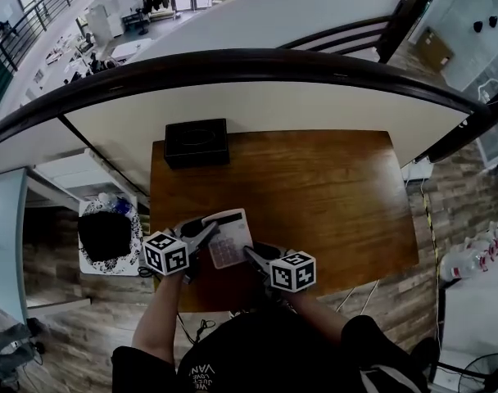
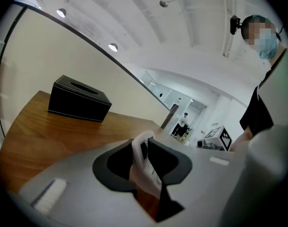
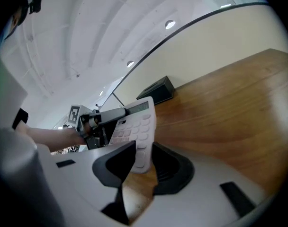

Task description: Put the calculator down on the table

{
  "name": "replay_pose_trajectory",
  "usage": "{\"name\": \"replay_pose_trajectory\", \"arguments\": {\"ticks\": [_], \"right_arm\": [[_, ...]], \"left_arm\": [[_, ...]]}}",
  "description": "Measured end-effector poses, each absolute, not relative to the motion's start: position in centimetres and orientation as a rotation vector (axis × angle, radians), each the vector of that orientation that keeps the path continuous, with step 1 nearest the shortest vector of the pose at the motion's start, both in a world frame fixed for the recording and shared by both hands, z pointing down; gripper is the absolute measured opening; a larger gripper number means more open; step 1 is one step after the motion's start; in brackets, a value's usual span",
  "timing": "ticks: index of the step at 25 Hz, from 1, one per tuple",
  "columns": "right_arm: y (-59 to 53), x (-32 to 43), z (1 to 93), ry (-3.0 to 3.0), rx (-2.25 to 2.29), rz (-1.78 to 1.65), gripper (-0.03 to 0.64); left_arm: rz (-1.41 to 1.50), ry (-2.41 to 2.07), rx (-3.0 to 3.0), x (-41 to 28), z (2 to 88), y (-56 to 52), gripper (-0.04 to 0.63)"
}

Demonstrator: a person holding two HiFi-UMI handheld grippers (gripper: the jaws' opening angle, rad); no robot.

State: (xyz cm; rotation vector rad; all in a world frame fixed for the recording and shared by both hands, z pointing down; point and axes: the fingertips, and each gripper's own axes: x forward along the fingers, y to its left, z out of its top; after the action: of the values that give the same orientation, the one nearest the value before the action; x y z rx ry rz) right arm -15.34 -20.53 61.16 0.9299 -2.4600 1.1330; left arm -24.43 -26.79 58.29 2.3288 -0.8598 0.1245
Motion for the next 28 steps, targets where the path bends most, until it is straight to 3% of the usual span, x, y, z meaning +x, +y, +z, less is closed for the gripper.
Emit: {"name": "replay_pose_trajectory", "arguments": {"ticks": [28], "right_arm": [[-30.5,-13.7,65.4,-2.398,1.094,1.118,0.103]], "left_arm": [[0.348,-0.933,2.383,-22.0,65.0,-39.1,0.153]]}}
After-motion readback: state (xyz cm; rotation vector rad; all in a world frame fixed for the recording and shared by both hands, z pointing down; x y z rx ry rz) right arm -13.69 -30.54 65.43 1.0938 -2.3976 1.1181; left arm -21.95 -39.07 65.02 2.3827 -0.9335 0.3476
